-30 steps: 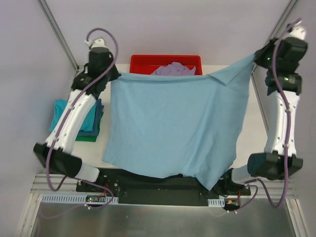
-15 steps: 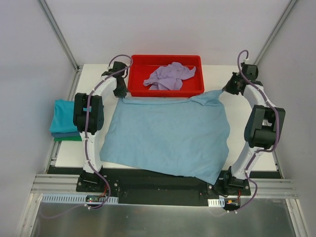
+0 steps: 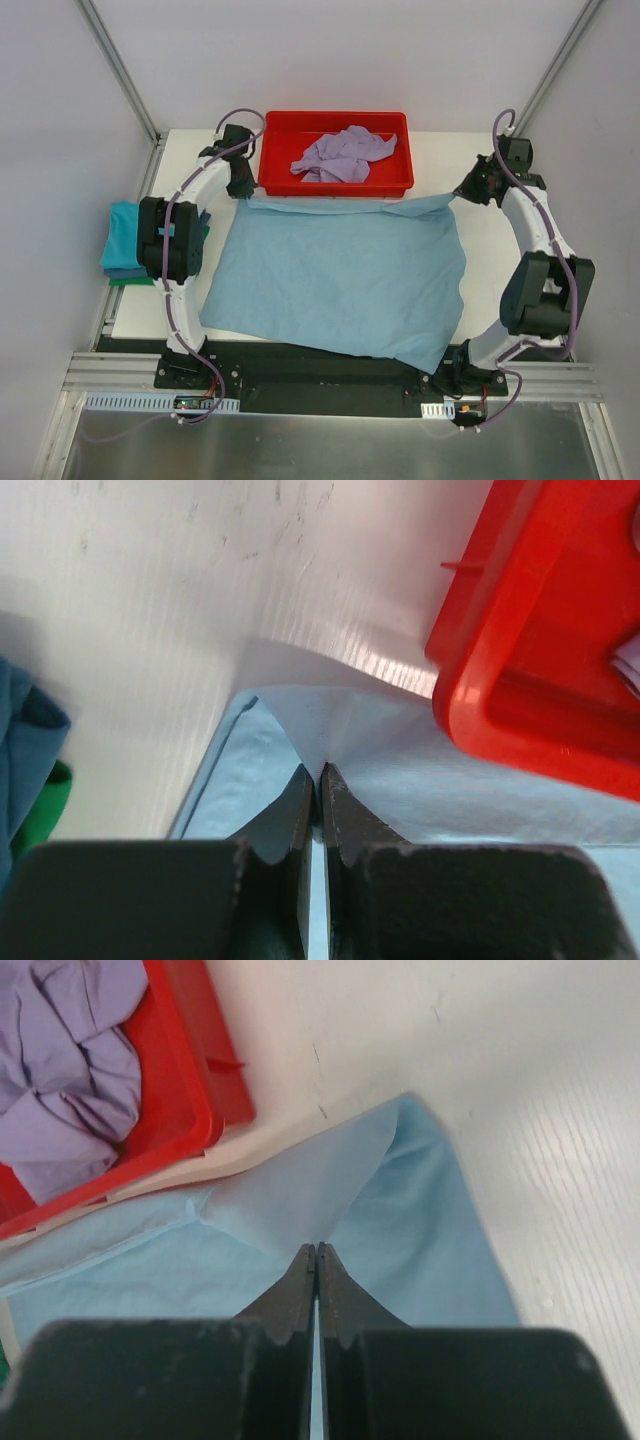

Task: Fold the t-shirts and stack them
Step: Fold the flattened tshirt in 1/3 of the way

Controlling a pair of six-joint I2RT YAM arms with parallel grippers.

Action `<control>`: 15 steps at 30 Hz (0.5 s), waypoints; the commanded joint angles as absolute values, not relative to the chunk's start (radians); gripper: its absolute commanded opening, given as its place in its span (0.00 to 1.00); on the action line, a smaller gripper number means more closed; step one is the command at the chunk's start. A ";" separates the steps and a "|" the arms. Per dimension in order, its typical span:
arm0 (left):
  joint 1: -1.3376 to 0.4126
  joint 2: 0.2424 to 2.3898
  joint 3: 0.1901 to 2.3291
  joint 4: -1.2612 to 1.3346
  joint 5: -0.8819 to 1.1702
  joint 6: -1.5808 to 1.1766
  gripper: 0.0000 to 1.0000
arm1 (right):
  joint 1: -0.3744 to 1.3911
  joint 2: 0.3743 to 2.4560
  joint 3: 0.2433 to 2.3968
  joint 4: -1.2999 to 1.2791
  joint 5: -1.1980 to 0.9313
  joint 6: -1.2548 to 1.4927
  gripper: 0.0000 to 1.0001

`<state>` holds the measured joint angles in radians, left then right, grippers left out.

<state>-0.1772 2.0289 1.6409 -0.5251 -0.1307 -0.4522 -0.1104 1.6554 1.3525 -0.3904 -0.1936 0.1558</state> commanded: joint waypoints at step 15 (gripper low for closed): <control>-0.169 1.755 1.439 -0.560 -0.155 -0.330 0.00 | -0.110 1.178 1.134 -0.790 -0.129 0.147 0.00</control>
